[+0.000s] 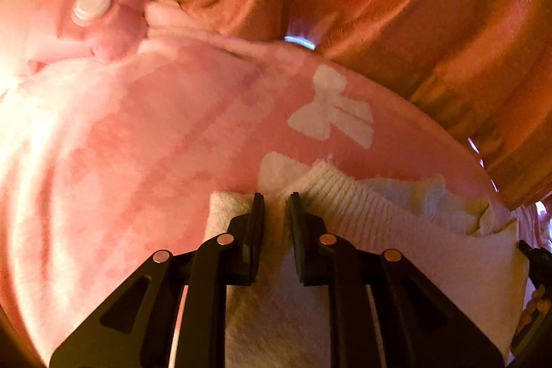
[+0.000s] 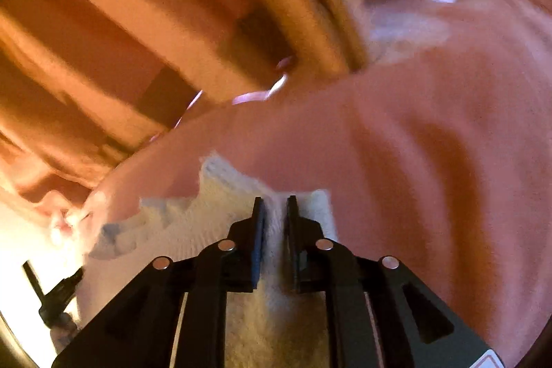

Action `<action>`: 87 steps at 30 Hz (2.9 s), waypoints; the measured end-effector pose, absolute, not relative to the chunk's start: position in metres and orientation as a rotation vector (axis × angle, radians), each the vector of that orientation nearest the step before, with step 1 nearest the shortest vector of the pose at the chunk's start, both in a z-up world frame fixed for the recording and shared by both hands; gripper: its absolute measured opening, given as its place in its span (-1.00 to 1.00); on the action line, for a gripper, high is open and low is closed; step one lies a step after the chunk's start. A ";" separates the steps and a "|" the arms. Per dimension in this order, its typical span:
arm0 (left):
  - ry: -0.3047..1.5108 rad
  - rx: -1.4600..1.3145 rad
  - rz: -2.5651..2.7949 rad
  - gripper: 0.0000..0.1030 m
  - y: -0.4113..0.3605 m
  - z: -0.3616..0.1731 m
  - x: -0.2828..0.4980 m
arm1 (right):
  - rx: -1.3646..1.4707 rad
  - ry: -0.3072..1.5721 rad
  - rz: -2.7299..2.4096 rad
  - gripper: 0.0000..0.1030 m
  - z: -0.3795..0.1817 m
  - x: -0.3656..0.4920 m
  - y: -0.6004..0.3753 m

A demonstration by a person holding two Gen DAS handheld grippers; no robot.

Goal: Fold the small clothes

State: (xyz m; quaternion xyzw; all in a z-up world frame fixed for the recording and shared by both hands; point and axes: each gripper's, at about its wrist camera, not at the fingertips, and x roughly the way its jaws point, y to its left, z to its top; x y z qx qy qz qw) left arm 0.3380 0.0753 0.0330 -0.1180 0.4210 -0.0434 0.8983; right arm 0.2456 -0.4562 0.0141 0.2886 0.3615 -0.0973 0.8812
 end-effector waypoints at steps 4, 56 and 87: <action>0.732 -0.230 -0.086 -0.43 0.063 0.087 0.304 | 0.469 0.668 0.033 -0.62 0.065 0.232 -0.380; 0.843 -0.114 -0.193 -0.02 0.008 0.056 0.259 | 0.380 0.942 0.409 -0.62 0.022 0.232 -0.289; 0.968 0.025 -0.105 0.25 0.044 0.033 0.238 | 0.270 1.121 0.068 -0.68 -0.010 0.208 -0.371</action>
